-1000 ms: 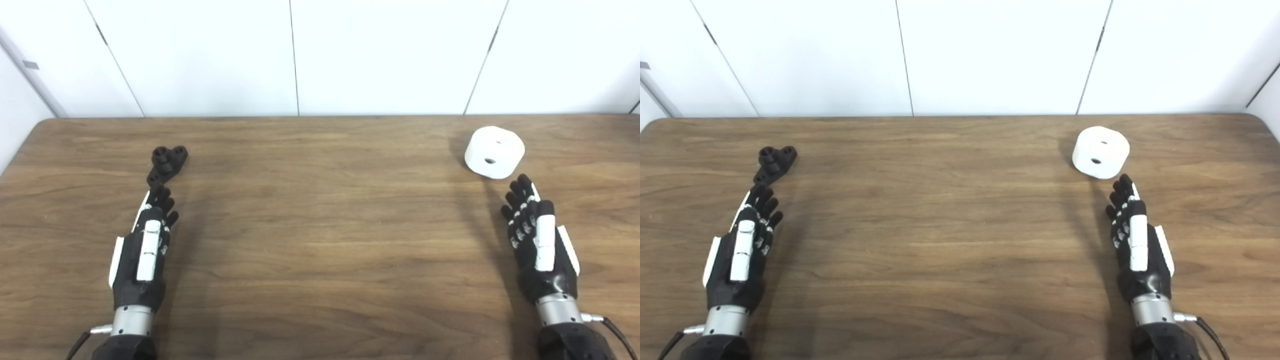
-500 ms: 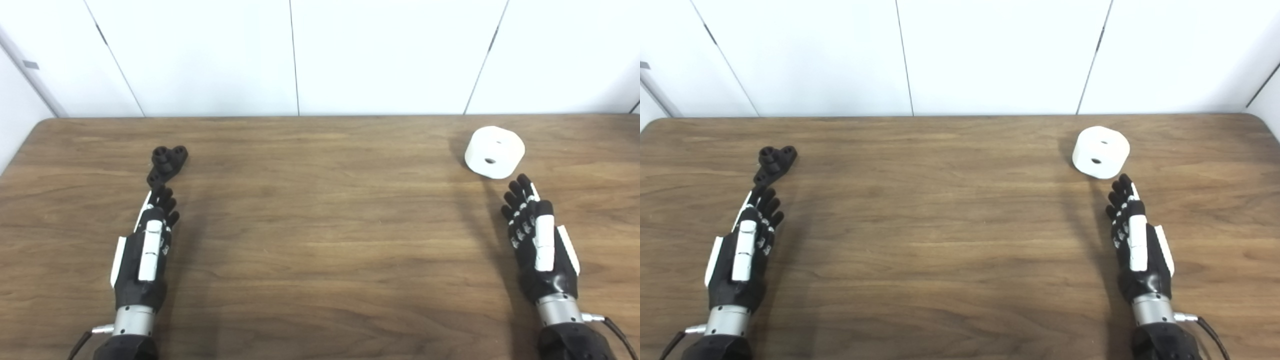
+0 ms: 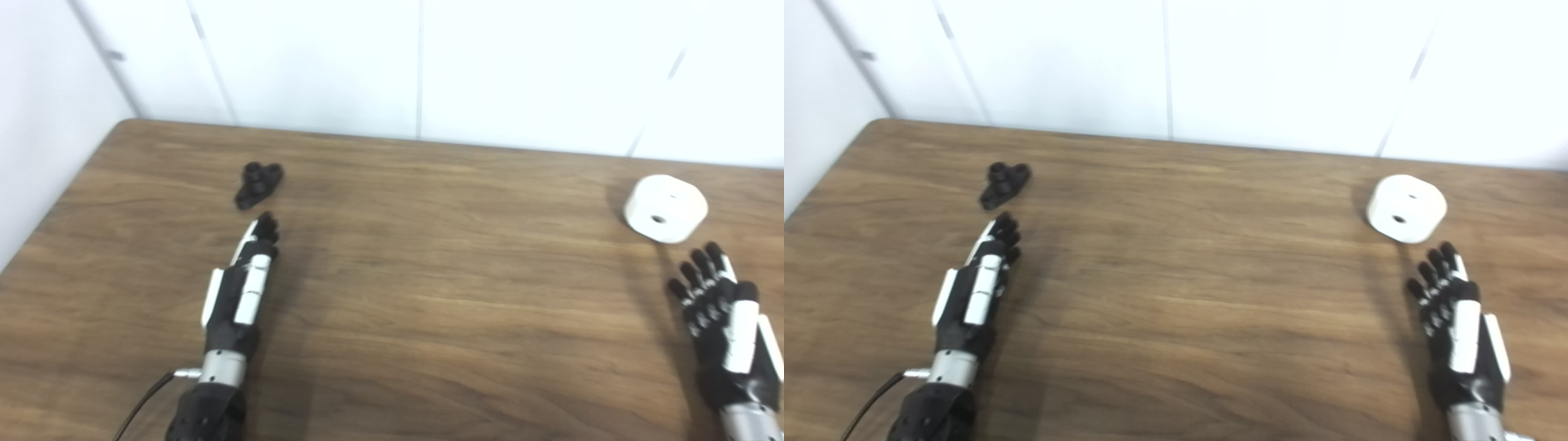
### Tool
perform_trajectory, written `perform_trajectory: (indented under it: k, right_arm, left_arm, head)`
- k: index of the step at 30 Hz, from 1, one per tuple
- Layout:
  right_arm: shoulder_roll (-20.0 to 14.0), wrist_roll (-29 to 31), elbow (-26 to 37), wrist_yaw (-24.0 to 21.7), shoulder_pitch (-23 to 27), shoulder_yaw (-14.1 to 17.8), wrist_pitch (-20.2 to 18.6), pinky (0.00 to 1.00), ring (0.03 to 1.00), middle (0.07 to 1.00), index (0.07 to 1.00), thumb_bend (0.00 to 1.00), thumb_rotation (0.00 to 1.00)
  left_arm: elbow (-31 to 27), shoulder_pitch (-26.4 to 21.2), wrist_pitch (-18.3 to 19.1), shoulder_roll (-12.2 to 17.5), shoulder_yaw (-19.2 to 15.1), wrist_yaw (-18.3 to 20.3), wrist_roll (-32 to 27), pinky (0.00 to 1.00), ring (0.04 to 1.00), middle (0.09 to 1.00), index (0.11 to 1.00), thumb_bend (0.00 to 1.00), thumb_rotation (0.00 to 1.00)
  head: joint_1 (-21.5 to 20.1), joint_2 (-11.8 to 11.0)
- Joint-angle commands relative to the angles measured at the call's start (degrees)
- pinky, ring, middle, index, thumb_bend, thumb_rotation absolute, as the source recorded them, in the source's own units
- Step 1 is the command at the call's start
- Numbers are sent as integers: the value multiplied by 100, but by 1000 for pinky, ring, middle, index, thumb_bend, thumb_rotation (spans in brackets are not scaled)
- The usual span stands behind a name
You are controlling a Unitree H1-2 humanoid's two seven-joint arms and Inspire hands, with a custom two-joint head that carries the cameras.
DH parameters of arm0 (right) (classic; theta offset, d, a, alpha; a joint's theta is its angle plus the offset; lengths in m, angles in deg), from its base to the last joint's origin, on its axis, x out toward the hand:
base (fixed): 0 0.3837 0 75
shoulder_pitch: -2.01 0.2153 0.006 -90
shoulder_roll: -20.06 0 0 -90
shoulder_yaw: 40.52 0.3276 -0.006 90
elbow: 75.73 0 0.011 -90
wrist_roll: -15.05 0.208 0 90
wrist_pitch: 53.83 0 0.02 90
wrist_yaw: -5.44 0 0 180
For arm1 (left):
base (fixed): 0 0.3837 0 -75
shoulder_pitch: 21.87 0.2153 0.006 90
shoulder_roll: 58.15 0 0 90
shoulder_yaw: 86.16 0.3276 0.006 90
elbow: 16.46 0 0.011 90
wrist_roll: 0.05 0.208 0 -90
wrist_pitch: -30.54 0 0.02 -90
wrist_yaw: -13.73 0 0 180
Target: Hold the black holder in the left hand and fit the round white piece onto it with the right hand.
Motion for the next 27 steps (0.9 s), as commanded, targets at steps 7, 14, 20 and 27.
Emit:
perform_trajectory:
  k: [7, 14, 20, 27]
  right_arm:
    - [-100, -56, -314, -76, -53, 57, 347, 1000, 980, 988, 1000, 635, 1000]
    - [-40, -80, -386, -24, -85, 66, 550, 1000, 957, 957, 982, 614, 986]
    - [-31, -72, -452, -54, -83, 66, 621, 1000, 956, 953, 976, 581, 991]
    - [-54, -28, -535, -122, -63, 50, 690, 1000, 964, 961, 990, 541, 1000]
  left_arm:
    - [320, -78, -564, -77, 110, -28, 178, 979, 969, 964, 957, 546, 798]
    - [549, -74, -798, -107, 132, 13, 148, 980, 965, 960, 959, 577, 768]
    - [673, -60, -898, -113, 147, 41, 154, 975, 959, 958, 965, 593, 765]
    - [731, -59, -974, -134, 160, 34, 179, 973, 957, 957, 968, 600, 760]
  head:
    - [244, -377]
    - [273, -623]
    - [221, -800]
    - [224, -805]
